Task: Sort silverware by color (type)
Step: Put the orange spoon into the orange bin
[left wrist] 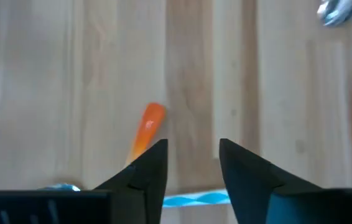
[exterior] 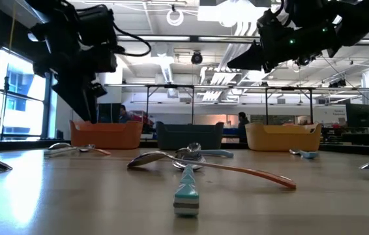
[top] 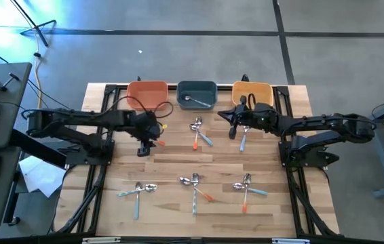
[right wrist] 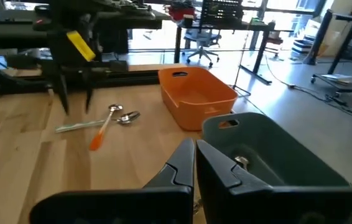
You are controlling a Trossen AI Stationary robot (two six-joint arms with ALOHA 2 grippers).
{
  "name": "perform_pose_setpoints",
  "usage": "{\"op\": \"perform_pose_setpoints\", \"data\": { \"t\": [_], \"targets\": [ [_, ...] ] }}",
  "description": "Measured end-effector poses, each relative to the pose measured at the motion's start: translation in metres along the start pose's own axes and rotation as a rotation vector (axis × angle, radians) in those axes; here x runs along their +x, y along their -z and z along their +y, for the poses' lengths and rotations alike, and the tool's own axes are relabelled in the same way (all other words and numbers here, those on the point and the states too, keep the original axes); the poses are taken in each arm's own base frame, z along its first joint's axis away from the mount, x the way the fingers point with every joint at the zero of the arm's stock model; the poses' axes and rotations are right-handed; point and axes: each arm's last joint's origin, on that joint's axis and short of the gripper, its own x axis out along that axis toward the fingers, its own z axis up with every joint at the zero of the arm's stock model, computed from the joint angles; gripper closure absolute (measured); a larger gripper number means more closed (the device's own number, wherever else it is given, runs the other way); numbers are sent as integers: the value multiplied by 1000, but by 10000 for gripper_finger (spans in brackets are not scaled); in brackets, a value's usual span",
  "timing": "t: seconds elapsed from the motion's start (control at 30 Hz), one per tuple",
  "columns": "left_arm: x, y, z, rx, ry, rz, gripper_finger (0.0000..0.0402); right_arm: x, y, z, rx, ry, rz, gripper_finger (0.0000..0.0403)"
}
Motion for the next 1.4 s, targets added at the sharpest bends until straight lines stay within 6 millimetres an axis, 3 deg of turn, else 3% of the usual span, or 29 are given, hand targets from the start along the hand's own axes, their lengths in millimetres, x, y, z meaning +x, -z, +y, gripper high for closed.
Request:
{"op": "perform_pose_setpoints", "data": {
  "t": [0.27, 0.53, 0.77, 1.1, 1.4],
  "targets": [
    [25, -13, 18, 96, -91, 146, 211, 0, 0, 0, -73, -10, 0, 403],
    [50, -12, 25, 230, -98, 375, 220, 0, 0, 0, -124, -10, 0, 403],
    [61, -10, 26, 232, -97, 434, 260, 0, -1, 0, -131, -8, -11, 403],
    [56, -13, 23, 269, -107, 433, 387, 0, 0, 0, -105, -19, -2, 403],
    [36, -42, 26, 335, -187, 442, 396, 0, 0, 0, -107, -21, -1, 403]
  ]
}}
